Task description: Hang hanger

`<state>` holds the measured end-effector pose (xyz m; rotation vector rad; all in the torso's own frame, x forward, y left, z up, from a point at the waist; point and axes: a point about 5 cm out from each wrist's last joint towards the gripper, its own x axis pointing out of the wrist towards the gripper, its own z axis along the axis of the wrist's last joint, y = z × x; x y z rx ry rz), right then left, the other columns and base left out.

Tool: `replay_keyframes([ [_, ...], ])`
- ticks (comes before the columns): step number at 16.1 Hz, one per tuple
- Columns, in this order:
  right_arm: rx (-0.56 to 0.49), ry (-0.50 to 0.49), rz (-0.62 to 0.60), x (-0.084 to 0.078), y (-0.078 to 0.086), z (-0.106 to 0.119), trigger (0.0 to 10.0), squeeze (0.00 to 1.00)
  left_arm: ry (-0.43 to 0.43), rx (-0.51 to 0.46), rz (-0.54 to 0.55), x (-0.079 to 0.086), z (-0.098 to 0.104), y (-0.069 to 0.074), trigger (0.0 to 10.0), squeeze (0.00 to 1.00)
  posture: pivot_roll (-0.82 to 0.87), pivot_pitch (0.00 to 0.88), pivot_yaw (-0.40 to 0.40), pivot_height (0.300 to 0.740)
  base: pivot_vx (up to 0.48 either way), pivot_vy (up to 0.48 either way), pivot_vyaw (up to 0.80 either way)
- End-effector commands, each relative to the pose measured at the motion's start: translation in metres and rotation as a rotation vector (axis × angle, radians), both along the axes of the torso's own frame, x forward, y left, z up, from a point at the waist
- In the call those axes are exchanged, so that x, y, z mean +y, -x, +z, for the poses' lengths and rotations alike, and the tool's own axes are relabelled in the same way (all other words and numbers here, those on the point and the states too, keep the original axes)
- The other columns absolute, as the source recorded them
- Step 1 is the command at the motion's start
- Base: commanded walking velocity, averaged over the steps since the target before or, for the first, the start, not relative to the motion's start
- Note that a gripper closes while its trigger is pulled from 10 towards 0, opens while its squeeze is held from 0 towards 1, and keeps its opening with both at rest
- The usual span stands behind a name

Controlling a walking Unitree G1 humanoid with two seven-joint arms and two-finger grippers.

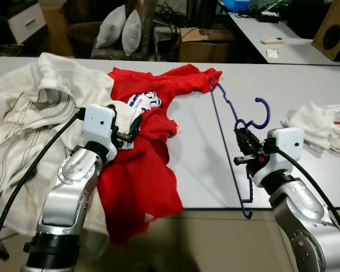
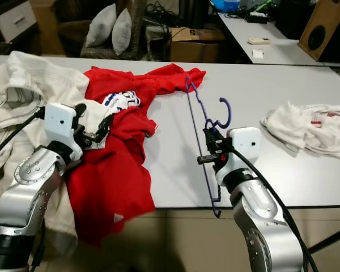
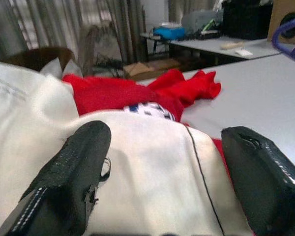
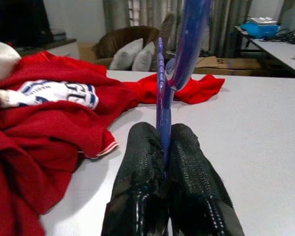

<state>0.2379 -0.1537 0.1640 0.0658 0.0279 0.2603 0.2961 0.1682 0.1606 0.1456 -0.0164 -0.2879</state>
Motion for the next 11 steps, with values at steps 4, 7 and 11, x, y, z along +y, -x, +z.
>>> replay_keyframes([
  [4, 0.005, 0.014, -0.029, -0.0065, -0.0005, -0.0008, 10.0, 0.00, -0.025, -0.049, -0.046, -0.0104, 0.0054, -0.0070, 10.0, 0.00, 0.01, 0.000, 0.037, 0.740, 0.000, 0.360, -0.60],
  [7, -0.011, 0.026, -0.042, -0.0079, 0.0017, -0.0001, 10.0, 0.00, -0.033, -0.021, -0.014, -0.0062, 0.0001, -0.0101, 10.0, 0.00, 0.00, 0.000, 0.044, 0.740, 0.000, -0.277, 0.00],
  [11, 0.002, 0.042, -0.020, -0.0058, 0.0006, -0.0024, 10.0, 0.00, -0.018, -0.005, 0.011, -0.0013, -0.0038, -0.0105, 10.0, 0.00, 0.01, 0.000, 0.037, 0.740, 0.000, 0.000, 0.00],
])
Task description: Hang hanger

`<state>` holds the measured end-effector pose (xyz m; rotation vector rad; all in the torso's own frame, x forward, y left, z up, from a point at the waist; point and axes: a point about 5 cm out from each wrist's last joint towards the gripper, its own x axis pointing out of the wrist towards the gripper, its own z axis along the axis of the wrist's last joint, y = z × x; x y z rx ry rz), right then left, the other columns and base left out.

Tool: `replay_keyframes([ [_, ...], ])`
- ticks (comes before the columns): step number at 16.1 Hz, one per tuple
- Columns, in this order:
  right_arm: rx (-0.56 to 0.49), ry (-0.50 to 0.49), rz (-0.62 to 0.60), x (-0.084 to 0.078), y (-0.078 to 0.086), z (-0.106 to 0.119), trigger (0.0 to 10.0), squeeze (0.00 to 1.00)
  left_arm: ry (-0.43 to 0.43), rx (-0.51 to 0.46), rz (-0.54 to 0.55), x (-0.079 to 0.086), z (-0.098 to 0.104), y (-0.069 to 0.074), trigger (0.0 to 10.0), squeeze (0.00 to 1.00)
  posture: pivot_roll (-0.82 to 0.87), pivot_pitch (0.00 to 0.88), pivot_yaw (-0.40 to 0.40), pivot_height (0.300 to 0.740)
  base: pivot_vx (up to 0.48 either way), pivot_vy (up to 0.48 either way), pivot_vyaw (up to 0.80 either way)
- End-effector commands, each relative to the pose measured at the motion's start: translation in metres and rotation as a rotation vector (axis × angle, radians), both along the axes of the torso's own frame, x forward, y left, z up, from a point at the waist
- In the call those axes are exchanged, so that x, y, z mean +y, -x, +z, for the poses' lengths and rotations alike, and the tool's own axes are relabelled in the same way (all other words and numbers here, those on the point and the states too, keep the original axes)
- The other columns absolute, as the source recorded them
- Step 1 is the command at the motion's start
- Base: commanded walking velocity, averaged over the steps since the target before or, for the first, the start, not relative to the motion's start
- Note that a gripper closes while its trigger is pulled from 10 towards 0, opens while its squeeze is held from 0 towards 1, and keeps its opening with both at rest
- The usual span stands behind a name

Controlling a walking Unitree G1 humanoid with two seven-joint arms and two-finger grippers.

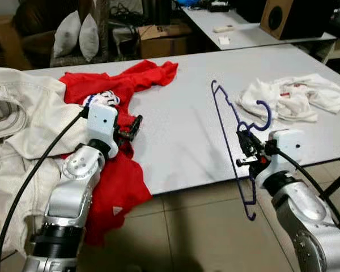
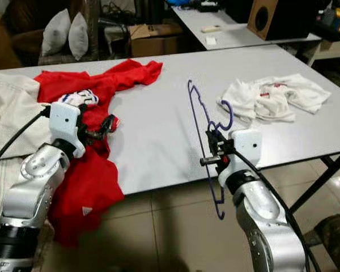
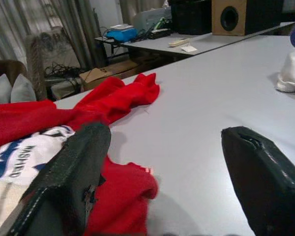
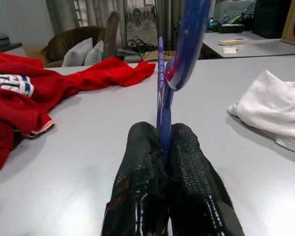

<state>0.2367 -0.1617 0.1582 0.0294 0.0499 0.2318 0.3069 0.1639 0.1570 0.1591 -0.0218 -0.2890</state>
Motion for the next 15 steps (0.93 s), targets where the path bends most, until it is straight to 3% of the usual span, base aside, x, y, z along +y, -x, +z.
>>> replay_keyframes([
  [1, -0.011, 0.009, 0.009, 0.002, -0.001, 0.003, 10.0, 0.00, 0.013, 0.013, 0.017, 0.003, -0.002, 0.001, 10.0, 0.00, 0.01, 0.000, 0.035, 0.740, 0.000, 0.000, 0.00],
  [2, -0.006, 0.023, 0.011, 0.002, -0.002, 0.003, 10.0, 0.00, 0.040, 0.033, 0.030, 0.004, -0.008, 0.002, 10.0, 0.00, 0.01, 0.000, 0.030, 0.740, 0.000, 0.000, 0.00],
  [4, -0.017, 0.047, 0.047, 0.002, -0.005, 0.006, 10.0, 0.00, -0.027, 0.047, -0.006, 0.004, -0.013, 0.002, 10.0, 0.00, 0.02, 0.000, 0.011, 0.740, 0.000, 0.000, 0.00],
  [7, -0.023, 0.082, 0.094, 0.003, -0.009, 0.008, 10.0, 0.00, -0.161, 0.054, -0.064, 0.009, -0.010, -0.009, 10.0, 0.00, 0.02, 0.000, 0.005, 0.740, 0.000, 0.000, 0.00],
  [8, -0.019, 0.102, 0.112, 0.004, -0.009, 0.008, 10.0, 0.00, -0.246, 0.058, -0.090, 0.013, -0.007, -0.015, 10.0, 1.00, 0.02, 0.000, 0.008, 0.740, 0.000, 0.000, 0.00],
  [9, -0.011, 0.133, 0.127, 0.003, -0.009, 0.006, 10.0, 0.00, -0.350, 0.054, -0.072, 0.018, -0.007, -0.021, 10.0, 1.00, 0.02, 0.000, 0.010, 0.740, 0.000, 0.000, 0.00],
  [10, -0.009, 0.137, 0.129, 0.003, -0.008, 0.006, 10.0, 0.00, -0.364, 0.057, -0.063, 0.019, -0.007, -0.023, 10.0, 1.00, 0.01, 0.000, 0.012, 0.740, 0.000, 0.000, 0.00],
  [11, -0.005, 0.139, 0.130, 0.002, -0.007, 0.006, 10.0, 0.00, -0.404, 0.059, -0.052, 0.021, -0.008, -0.028, 10.0, 0.89, 0.01, 0.000, 0.017, 0.740, 0.000, 0.000, 0.00],
  [12, 0.000, 0.145, 0.124, 0.000, -0.006, 0.005, 10.0, 0.00, -0.423, 0.066, -0.065, 0.021, -0.010, -0.034, 3.2, 0.00, 0.00, 0.000, 0.024, 0.740, 0.000, 0.000, 0.00],
  [13, 0.002, 0.148, 0.121, -0.001, -0.006, 0.005, 10.0, 0.00, -0.424, 0.067, -0.067, 0.021, -0.010, -0.036, 3.2, 0.00, -0.01, 0.000, 0.025, 0.740, 0.000, 0.000, 0.00],
  [14, 0.003, 0.149, 0.118, -0.001, -0.006, 0.005, 10.0, 0.00, -0.425, 0.069, -0.069, 0.021, -0.010, -0.037, 0.0, 0.00, -0.01, 0.000, 0.029, 0.740, 0.000, 0.000, 0.00],
  [15, 0.004, 0.150, 0.116, -0.002, -0.004, 0.005, 10.0, 0.00, -0.426, 0.078, -0.082, 0.020, -0.010, -0.040, 0.0, 0.00, -0.02, 0.000, 0.036, 0.740, 0.000, 0.000, 0.00],
])
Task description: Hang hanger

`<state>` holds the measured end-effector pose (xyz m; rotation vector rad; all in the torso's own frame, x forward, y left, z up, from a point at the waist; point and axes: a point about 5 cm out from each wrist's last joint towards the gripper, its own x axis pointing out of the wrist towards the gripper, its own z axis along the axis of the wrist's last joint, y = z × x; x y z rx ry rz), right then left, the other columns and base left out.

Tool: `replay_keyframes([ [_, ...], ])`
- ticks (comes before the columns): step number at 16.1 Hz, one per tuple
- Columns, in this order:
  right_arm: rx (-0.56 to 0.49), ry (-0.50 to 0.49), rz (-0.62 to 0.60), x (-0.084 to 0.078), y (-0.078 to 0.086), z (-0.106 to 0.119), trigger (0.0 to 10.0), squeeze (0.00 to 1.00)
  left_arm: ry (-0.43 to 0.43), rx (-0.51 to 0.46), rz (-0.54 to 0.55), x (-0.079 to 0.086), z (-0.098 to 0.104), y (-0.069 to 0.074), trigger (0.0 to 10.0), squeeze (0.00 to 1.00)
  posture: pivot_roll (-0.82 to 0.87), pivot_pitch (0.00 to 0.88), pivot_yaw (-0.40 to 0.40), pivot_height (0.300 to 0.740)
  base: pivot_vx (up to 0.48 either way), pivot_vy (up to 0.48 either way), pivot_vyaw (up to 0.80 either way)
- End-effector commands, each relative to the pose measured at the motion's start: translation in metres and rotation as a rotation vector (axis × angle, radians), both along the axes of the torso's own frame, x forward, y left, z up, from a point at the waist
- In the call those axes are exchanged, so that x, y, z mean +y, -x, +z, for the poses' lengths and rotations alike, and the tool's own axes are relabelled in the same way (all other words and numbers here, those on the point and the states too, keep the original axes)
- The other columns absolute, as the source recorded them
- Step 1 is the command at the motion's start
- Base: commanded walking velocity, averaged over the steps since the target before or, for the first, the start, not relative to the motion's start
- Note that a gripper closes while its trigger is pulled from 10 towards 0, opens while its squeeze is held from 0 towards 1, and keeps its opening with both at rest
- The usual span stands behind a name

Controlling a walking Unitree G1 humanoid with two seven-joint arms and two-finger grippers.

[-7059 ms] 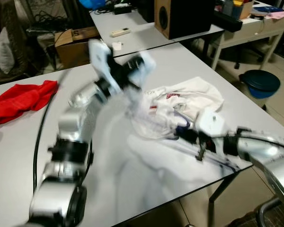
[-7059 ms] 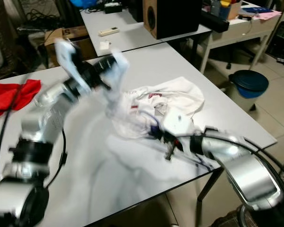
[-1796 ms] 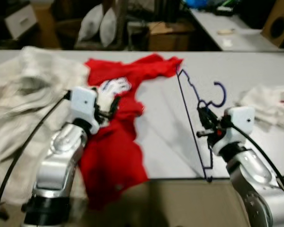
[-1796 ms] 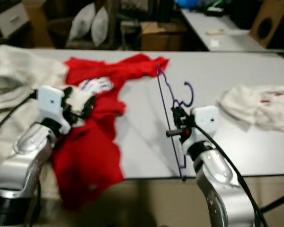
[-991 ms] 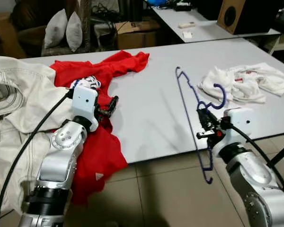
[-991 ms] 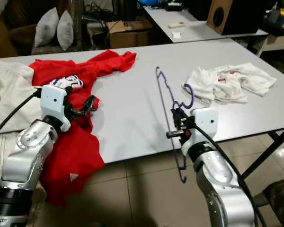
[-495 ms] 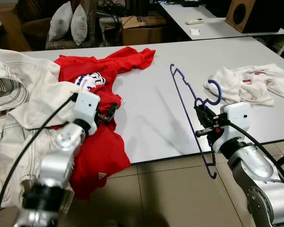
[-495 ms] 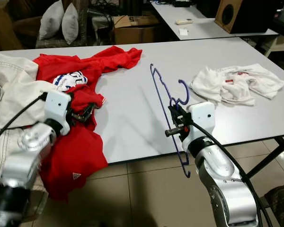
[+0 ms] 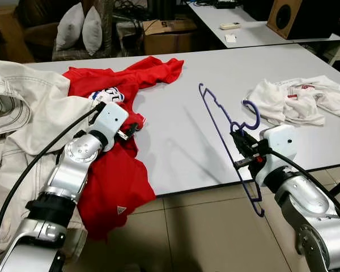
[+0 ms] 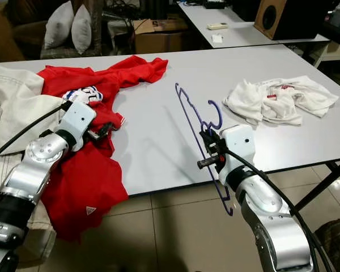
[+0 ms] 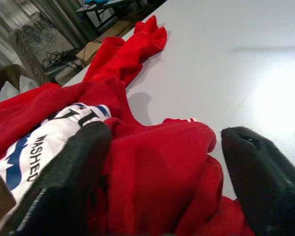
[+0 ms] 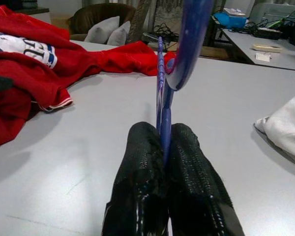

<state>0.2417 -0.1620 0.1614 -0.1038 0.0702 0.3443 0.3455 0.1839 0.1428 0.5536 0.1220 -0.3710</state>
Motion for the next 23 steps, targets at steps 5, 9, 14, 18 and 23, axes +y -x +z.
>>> replay_keyframes([
  [5, 0.008, 0.038, -0.013, -0.004, 0.005, 0.000, 10.0, 0.00, -0.083, 0.023, -0.036, -0.001, -0.002, -0.011, 0.0, 0.00, -0.03, 0.000, 0.052, 0.740, 0.000, 0.000, 0.00],
  [9, 0.011, 0.059, -0.010, -0.004, 0.005, -0.001, 10.0, 0.00, -0.194, 0.035, 0.003, 0.007, -0.012, -0.013, 0.0, 0.00, -0.04, 0.000, 0.059, 0.740, 0.000, 0.000, 0.00],
  [14, 0.006, 0.063, -0.006, -0.004, 0.003, 0.001, 10.0, 0.00, -0.199, 0.024, 0.002, 0.005, -0.013, -0.016, 0.0, 0.00, -0.04, 0.000, 0.057, 0.740, 0.000, 0.000, 0.00],
  [18, 0.002, 0.071, -0.001, -0.004, 0.002, 0.001, 10.0, 0.00, -0.153, 0.031, 0.021, 0.004, -0.014, -0.018, 0.0, 0.00, -0.05, 0.000, 0.059, 0.740, 0.000, 0.000, 0.00],
  [23, 0.006, 0.076, -0.020, -0.006, 0.003, -0.001, 10.0, 0.00, -0.064, 0.047, 0.027, 0.000, -0.012, -0.022, 0.0, 0.00, -0.05, 0.000, 0.064, 0.740, 0.000, 0.000, 0.00],
])
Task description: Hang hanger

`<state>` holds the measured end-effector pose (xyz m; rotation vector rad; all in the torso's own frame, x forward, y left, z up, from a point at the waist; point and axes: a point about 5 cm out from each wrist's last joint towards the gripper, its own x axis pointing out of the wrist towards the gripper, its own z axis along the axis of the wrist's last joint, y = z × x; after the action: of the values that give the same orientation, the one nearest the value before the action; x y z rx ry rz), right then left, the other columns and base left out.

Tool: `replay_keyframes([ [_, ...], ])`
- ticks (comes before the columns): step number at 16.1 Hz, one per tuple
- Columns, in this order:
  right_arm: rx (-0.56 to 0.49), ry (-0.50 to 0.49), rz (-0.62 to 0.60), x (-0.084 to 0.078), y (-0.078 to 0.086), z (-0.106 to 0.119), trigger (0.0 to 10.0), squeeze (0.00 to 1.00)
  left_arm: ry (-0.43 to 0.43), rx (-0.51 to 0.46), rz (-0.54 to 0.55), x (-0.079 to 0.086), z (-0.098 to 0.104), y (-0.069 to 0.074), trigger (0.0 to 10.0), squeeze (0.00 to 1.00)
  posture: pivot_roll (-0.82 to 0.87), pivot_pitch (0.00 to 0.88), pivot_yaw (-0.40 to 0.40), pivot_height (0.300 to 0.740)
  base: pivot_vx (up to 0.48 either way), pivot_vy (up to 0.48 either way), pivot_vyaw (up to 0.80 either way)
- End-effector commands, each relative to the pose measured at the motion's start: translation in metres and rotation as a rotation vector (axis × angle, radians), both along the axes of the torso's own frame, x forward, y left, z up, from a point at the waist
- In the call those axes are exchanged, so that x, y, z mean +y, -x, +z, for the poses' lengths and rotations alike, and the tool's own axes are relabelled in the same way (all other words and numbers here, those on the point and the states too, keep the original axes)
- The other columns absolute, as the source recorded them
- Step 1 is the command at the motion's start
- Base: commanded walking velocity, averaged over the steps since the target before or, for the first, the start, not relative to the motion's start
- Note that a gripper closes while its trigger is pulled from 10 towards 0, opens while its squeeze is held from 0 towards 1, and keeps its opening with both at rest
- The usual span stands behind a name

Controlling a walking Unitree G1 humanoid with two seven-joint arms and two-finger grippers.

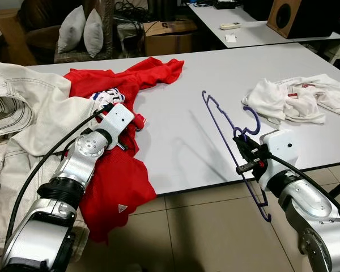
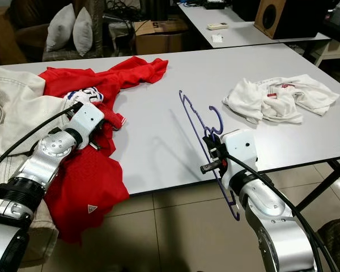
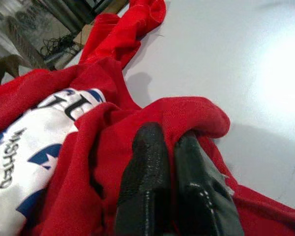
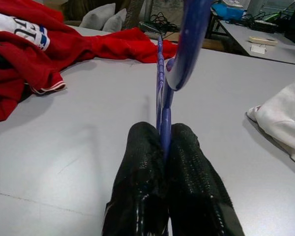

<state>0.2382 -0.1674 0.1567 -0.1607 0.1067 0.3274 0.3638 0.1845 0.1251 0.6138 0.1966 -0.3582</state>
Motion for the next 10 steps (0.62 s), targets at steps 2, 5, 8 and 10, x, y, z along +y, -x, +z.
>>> replay_keyframes([
  [2, -0.020, 0.010, -0.012, -0.001, 0.000, 0.004, 10.0, 0.00, 0.034, 0.003, 0.000, -0.001, 0.005, -0.004, 0.0, 0.00, -0.06, 0.000, 0.071, 0.740, 0.000, 0.000, 0.00],
  [5, -0.019, 0.014, -0.029, -0.003, 0.000, 0.004, 10.0, 0.00, 0.102, 0.019, -0.005, -0.007, 0.005, -0.006, 0.0, 0.00, -0.07, 0.000, 0.079, 0.740, 0.000, 0.000, 0.00],
  [8, -0.029, 0.012, -0.098, -0.011, -0.002, 0.006, 10.0, 0.00, 0.405, 0.020, -0.038, -0.034, 0.031, -0.021, 0.0, 0.00, -0.07, 0.000, 0.081, 0.740, 0.000, 0.000, 0.00],
  [10, -0.031, 0.010, -0.125, -0.015, -0.004, 0.006, 10.0, 0.00, 0.572, -0.037, -0.144, -0.060, 0.069, -0.034, 0.0, 0.00, -0.07, 0.000, 0.076, 0.740, 0.000, 0.000, 0.00],
])
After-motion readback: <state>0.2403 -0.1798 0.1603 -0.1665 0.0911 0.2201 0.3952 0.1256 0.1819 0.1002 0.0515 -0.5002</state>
